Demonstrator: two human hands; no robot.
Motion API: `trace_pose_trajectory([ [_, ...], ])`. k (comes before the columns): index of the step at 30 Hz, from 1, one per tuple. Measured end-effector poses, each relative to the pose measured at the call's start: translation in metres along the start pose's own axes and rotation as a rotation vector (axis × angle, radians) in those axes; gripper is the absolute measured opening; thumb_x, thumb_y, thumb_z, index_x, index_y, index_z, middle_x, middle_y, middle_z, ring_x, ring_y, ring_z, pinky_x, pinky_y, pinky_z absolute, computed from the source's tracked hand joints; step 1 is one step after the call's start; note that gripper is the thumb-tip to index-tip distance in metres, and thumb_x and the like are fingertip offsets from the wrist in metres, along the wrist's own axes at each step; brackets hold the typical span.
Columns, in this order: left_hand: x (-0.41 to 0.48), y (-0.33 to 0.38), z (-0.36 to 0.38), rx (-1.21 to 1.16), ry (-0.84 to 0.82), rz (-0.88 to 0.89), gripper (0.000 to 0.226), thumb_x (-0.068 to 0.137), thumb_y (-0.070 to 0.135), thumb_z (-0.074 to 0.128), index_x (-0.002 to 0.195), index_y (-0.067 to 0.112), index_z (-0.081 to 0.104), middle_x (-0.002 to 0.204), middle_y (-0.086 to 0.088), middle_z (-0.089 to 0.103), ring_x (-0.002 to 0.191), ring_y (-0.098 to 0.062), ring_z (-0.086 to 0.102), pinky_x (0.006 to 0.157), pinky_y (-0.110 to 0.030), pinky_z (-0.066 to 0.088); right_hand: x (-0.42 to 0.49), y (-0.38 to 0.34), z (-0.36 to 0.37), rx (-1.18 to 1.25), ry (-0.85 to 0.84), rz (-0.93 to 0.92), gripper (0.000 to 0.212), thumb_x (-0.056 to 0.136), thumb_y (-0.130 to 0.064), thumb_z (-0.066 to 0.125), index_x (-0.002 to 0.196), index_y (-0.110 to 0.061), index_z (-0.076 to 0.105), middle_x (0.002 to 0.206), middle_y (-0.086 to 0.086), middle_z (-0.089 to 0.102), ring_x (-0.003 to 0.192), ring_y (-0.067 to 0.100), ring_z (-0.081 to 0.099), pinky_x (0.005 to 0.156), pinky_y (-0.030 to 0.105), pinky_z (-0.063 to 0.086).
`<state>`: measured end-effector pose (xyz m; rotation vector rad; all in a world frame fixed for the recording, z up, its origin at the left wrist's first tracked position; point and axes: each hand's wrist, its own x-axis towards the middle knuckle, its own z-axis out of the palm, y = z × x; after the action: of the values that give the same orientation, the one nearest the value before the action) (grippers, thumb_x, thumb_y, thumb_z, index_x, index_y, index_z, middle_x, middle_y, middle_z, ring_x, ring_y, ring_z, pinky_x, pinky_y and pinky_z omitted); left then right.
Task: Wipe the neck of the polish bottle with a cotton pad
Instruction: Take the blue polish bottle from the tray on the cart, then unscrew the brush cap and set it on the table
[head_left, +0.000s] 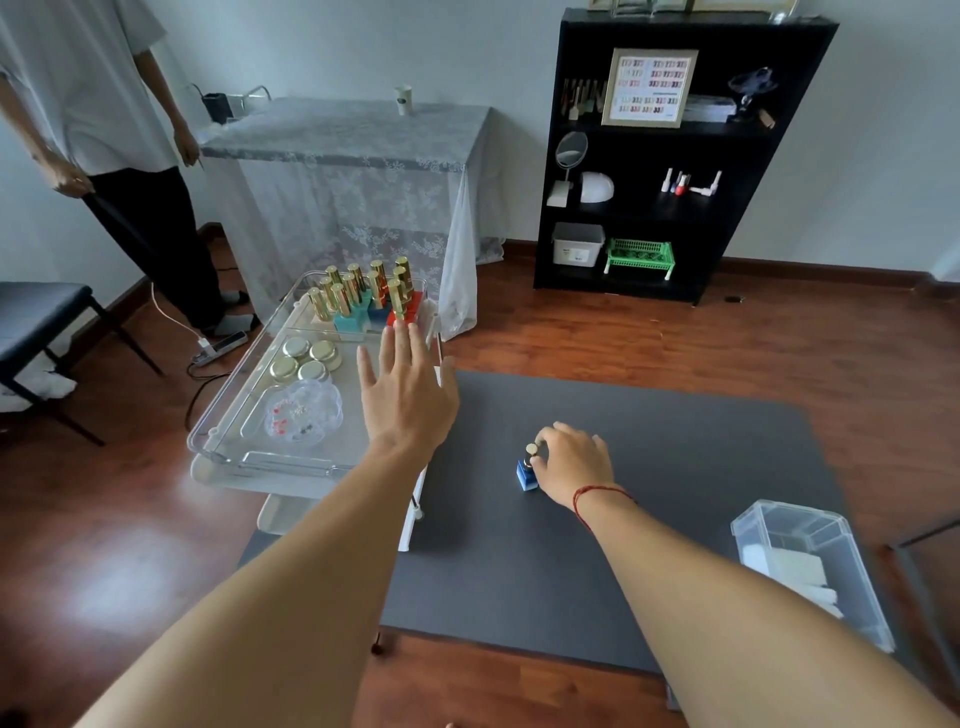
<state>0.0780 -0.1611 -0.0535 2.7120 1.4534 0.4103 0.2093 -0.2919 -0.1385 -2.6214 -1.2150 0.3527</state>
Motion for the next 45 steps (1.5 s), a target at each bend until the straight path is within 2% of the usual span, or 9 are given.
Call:
trace_pose_trajectory([
  [5,-0.007,0.014,0.006,0.065,0.059,0.181,0.061,0.099,0.033,0.032,0.152,0.007,0.017,0.161,-0.008,0.017,0.150,-0.020,0.008,0.122,-0.039,-0.002,-0.007,0.002,-0.003,0.046,-0.031,0.064,0.035,0.091,-0.028,0.052,0.124,-0.017,0.052,0.129,0.002,0.056,0.120,0.024,0.051,0.102,0.039,0.032],
  [8,-0.013,0.020,0.019,-0.004,-0.039,0.277,0.050,0.099,0.021,0.037,0.146,0.006,0.032,0.154,-0.010,0.035,0.145,-0.025,0.027,0.120,-0.035,0.020,-0.013,0.002,0.001,0.127,-0.082,0.119,0.039,0.090,-0.024,0.053,0.128,-0.014,0.048,0.131,0.004,0.055,0.121,0.024,0.051,0.102,0.037,0.033],
  [11,-0.022,0.022,0.050,-0.122,-0.198,0.245,0.022,0.095,0.011,0.041,0.113,0.008,0.055,0.117,-0.007,0.060,0.110,-0.031,0.059,0.087,-0.038,0.047,-0.015,0.005,0.019,0.197,-0.116,0.131,0.040,0.087,-0.023,0.057,0.125,-0.013,0.047,0.126,0.004,0.058,0.117,0.026,0.054,0.099,0.036,0.036],
  [15,-0.040,0.019,0.107,-0.288,-0.371,0.034,0.022,0.094,0.010,0.039,0.107,0.009,0.057,0.109,-0.009,0.065,0.096,-0.034,0.061,0.074,-0.038,0.046,-0.012,0.015,0.053,0.360,-0.063,0.109,0.042,0.077,-0.029,0.066,0.114,-0.015,0.051,0.114,0.001,0.063,0.109,0.026,0.057,0.095,0.037,0.041],
  [21,-0.039,0.025,0.160,-0.542,-0.438,0.076,0.038,0.098,0.007,0.036,0.131,0.008,0.056,0.128,-0.013,0.061,0.119,-0.031,0.055,0.102,-0.038,0.044,-0.016,0.025,0.097,0.464,0.301,-0.005,0.039,0.078,-0.038,0.069,0.111,-0.021,0.057,0.104,-0.005,0.062,0.101,0.017,0.053,0.090,0.031,0.042],
  [26,-0.040,0.025,0.180,-0.654,-0.332,0.188,0.042,0.097,-0.001,0.035,0.126,0.011,0.061,0.126,-0.009,0.063,0.118,-0.026,0.055,0.094,-0.020,0.036,-0.008,0.041,0.109,0.440,0.422,-0.127,0.026,0.085,-0.032,0.063,0.106,-0.017,0.061,0.101,0.000,0.065,0.097,0.020,0.056,0.087,0.036,0.045],
  [36,-0.082,0.026,0.194,-0.651,-0.250,0.378,0.032,0.098,0.012,0.048,0.126,0.011,0.063,0.123,-0.010,0.065,0.116,-0.026,0.056,0.107,-0.039,0.041,-0.028,0.060,0.109,0.500,0.352,-0.112,0.034,0.089,-0.016,0.058,0.122,-0.008,0.056,0.122,0.013,0.060,0.111,0.028,0.057,0.092,0.032,0.044],
  [41,-0.089,0.027,0.198,-0.666,-0.244,0.376,0.037,0.096,0.018,0.053,0.132,0.010,0.057,0.133,-0.007,0.060,0.124,-0.021,0.054,0.103,-0.023,0.033,-0.035,0.075,0.100,0.481,0.197,-0.091,0.036,0.093,-0.021,0.053,0.128,-0.015,0.050,0.130,0.009,0.056,0.118,0.026,0.053,0.093,0.031,0.040],
  [45,-0.064,0.040,0.207,-0.669,-0.222,0.457,0.036,0.092,0.020,0.060,0.127,0.012,0.062,0.120,-0.006,0.067,0.112,-0.020,0.060,0.104,-0.031,0.043,-0.014,0.088,0.094,0.469,0.228,-0.096,0.039,0.094,-0.024,0.052,0.132,-0.017,0.046,0.132,0.005,0.056,0.122,0.024,0.052,0.102,0.033,0.040],
])
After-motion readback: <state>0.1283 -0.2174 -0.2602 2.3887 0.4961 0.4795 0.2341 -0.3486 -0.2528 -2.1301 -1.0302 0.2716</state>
